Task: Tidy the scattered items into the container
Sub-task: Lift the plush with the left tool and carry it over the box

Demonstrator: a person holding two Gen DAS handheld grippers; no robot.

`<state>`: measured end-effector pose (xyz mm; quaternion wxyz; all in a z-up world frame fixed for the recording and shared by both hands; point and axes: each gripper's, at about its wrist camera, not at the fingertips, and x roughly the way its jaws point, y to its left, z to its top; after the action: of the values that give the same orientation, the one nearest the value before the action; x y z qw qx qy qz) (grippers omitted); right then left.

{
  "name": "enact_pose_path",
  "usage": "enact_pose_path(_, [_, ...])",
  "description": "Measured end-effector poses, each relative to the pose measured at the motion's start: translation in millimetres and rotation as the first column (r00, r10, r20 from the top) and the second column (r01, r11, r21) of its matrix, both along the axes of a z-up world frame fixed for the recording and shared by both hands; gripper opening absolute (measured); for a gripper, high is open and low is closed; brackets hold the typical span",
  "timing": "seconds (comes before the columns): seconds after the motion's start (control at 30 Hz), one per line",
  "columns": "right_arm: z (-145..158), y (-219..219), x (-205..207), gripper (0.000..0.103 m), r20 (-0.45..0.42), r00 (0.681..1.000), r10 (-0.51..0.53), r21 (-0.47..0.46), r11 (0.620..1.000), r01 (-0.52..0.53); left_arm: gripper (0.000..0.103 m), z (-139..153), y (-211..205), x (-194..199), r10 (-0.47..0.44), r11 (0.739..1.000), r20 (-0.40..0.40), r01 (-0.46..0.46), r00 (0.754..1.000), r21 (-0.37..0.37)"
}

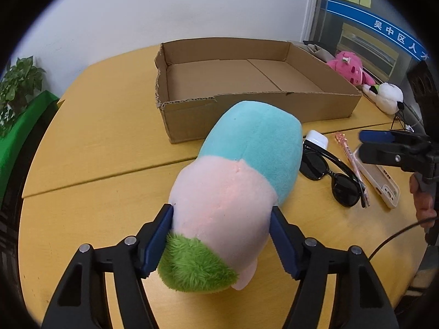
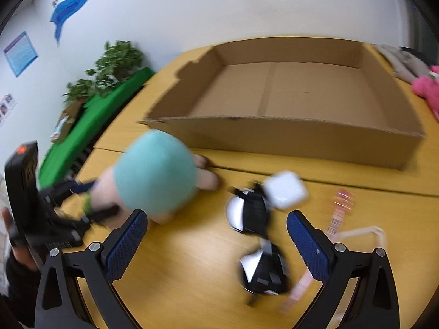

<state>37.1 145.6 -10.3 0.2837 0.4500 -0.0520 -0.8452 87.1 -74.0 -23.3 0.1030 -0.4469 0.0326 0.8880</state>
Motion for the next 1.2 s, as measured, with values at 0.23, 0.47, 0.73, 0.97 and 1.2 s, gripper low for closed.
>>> enact_pose_path(0.23, [-20,-67,-34,0.097,0.093,0.994,0.063,-0.034,0.998,-0.06,0.066,-2,11,11,0.046,0.998,-0.03,-0.046,0.998,-0.03])
enact_pose_path(0.47, [-38,-88,-45,0.076,0.178,0.972,0.152,-0.144,0.981,-0.127,0.059,-2,1,15,0.071,0.997,-0.037,-0.072,0.997,-0.009])
enact_pose_path(0.73, [30,-79,-25,0.063,-0.065,0.993,0.102,-0.094,0.99,-0.108,0.053,46,14,13,0.031,1.0,-0.15,-0.03,0.988,0.008])
enact_pose_path(0.97, [154,-55,-68,0.063,-0.265,0.963,0.052,-0.108,0.991,-0.083,0.053,154,30,-41,-0.034,0.999,-0.369,0.035,0.929,-0.005])
enact_pose_path(1.2, [238,-68,-184,0.063,-0.258,0.961,0.096,-0.037,0.993,-0.109,0.052,213,27,-162,-0.018,1.0,-0.356,0.024,0.934,0.012])
